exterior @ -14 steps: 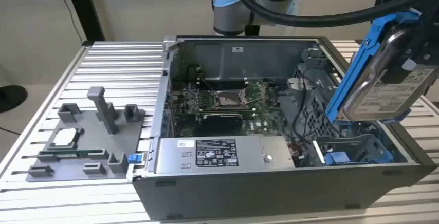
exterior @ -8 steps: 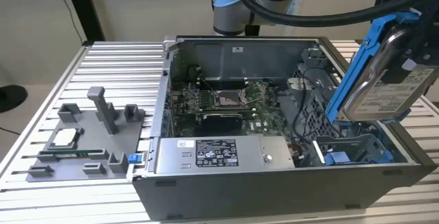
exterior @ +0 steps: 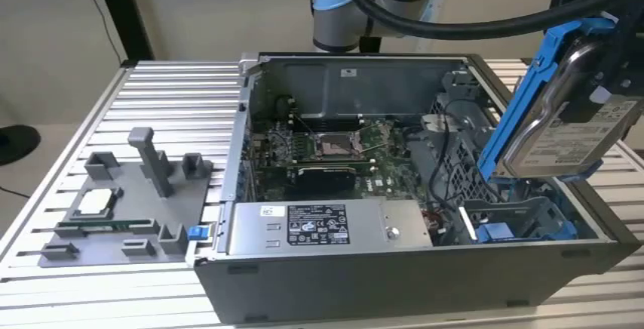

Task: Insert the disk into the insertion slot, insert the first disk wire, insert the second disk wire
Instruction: 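Insert the disk into the insertion slot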

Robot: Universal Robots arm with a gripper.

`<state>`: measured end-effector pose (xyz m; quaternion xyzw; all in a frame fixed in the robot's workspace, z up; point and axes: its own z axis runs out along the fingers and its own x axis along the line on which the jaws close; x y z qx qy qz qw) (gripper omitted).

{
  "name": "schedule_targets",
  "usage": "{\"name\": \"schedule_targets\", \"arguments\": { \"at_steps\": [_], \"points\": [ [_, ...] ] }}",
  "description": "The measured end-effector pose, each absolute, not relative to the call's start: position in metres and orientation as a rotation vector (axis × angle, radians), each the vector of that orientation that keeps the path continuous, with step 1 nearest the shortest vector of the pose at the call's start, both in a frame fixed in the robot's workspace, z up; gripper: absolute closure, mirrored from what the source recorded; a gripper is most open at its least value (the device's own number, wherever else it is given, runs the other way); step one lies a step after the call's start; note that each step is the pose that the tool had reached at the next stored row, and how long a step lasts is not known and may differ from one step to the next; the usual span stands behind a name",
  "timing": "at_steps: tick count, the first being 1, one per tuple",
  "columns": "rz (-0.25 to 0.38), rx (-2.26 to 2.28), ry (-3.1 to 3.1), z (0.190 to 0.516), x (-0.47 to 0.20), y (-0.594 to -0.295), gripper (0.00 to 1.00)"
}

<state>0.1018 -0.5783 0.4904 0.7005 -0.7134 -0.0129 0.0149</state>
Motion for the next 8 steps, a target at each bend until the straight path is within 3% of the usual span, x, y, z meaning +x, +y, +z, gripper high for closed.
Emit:
{"name": "schedule_targets", "arguments": {
  "at_steps": [8],
  "points": [
    [-0.040, 2.180, -2.220, 0.4835, 0.1032, -0.5856, 1.00]
  ]
}}
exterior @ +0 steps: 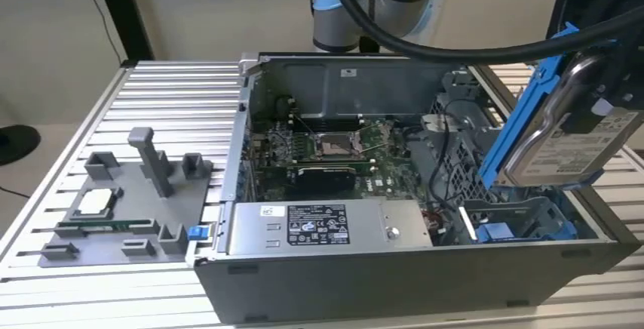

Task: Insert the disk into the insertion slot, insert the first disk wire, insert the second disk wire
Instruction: 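Insert the disk into the insertion slot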

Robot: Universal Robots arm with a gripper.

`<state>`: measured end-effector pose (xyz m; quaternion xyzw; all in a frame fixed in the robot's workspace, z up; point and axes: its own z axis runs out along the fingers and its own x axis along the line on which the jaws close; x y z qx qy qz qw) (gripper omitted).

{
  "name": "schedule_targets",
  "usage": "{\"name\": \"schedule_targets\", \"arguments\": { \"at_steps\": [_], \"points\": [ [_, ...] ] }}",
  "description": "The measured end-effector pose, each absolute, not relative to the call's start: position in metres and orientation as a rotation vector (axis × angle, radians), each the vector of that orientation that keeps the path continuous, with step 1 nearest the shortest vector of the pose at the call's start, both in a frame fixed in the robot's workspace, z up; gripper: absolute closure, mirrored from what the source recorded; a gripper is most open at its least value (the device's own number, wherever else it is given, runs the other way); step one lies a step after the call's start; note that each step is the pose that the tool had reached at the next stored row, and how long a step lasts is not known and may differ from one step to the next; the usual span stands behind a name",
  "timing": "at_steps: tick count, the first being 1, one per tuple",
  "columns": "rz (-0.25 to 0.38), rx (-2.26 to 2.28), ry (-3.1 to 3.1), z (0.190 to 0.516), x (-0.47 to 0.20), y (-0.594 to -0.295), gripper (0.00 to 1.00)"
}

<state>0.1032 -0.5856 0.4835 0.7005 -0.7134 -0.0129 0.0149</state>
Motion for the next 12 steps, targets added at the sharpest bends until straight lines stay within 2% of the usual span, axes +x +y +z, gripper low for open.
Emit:
{"name": "schedule_targets", "arguments": {
  "at_steps": [12],
  "points": [
    [-0.040, 2.180, -2.220, 0.462, 0.107, -0.592, 1.00]
  ]
}}
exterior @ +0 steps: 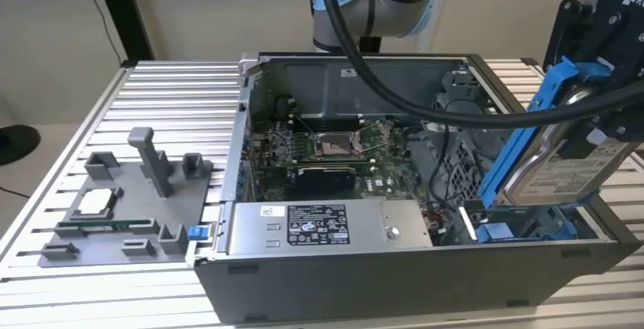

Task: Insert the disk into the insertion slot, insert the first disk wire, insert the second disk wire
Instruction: 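Insert the disk into the insertion slot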

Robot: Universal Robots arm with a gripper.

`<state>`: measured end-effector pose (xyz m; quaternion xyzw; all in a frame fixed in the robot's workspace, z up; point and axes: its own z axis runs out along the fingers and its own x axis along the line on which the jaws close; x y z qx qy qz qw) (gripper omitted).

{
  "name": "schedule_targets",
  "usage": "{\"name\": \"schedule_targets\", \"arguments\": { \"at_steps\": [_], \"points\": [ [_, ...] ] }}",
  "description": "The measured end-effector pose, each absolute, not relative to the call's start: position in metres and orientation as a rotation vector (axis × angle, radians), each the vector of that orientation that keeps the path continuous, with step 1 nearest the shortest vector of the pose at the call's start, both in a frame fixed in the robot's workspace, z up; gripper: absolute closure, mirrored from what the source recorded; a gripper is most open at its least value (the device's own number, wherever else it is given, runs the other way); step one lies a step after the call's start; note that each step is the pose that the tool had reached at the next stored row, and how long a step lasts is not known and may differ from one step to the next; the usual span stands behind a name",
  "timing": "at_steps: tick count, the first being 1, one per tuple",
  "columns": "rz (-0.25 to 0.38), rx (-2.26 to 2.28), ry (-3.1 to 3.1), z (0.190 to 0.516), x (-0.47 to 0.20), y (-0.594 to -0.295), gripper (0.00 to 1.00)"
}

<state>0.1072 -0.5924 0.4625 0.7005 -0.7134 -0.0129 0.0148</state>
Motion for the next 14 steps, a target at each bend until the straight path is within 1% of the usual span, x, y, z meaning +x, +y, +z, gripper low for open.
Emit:
{"name": "schedule_targets", "arguments": {
  "at_steps": [14],
  "points": [
    [-0.040, 2.180, -2.220, 0.437, 0.118, -0.592, 1.00]
  ]
}}
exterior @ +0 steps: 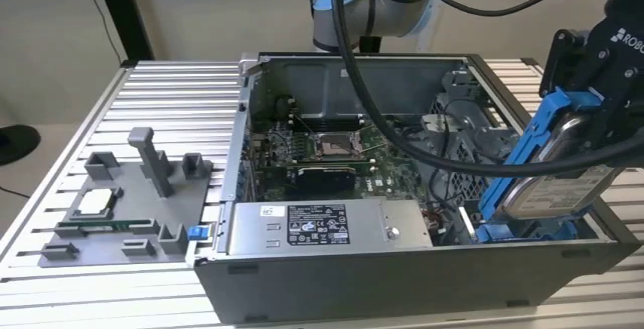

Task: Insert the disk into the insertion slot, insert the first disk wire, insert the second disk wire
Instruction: 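Insert the disk into the insertion slot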

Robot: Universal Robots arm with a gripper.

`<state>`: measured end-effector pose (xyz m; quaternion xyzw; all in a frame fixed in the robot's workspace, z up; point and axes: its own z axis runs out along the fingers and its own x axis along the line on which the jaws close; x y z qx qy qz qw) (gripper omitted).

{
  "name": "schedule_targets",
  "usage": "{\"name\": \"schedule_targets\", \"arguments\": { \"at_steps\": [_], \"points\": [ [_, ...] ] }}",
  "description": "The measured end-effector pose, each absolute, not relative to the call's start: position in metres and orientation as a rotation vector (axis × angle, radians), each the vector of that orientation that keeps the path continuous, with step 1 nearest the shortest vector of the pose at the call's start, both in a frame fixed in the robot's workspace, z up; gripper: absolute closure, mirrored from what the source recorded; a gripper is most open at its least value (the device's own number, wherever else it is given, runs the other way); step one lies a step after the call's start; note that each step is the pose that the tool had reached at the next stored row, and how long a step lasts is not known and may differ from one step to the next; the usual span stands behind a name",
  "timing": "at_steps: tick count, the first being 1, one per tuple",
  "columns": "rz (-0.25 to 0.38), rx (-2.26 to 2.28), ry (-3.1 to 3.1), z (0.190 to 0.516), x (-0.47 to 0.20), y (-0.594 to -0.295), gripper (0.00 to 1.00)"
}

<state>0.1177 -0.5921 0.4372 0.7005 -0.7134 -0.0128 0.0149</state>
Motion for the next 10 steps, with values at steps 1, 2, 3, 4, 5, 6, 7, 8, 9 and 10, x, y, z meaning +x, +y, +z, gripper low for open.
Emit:
{"name": "schedule_targets", "arguments": {
  "at_steps": [1, 2, 3, 4, 5, 6, 7, 8, 9, 10],
  "points": [
    [-0.040, 2.180, -2.220, 0.4356, 0.1182, -0.5918, 1.00],
    [-0.040, 2.180, -2.220, 0.4340, 0.1185, -0.5916, 1.00],
    [-0.040, 2.180, -2.220, 0.4327, 0.1186, -0.5911, 1.00],
    [-0.041, 2.180, -2.221, 0.4315, 0.1186, -0.5902, 1.00],
    [-0.041, 2.180, -2.221, 0.4305, 0.1187, -0.5887, 1.00],
    [-0.041, 2.180, -2.220, 0.4297, 0.1189, -0.5868, 1.00],
    [-0.041, 2.181, -2.220, 0.4289, 0.1192, -0.5857, 1.00],
    [-0.042, 2.181, -2.221, 0.4280, 0.1196, -0.5848, 1.00],
    [-0.042, 2.181, -2.221, 0.4272, 0.1200, -0.5840, 1.00],
    [-0.043, 2.181, -2.221, 0.4264, 0.1204, -0.5833, 1.00]
  ]
}}
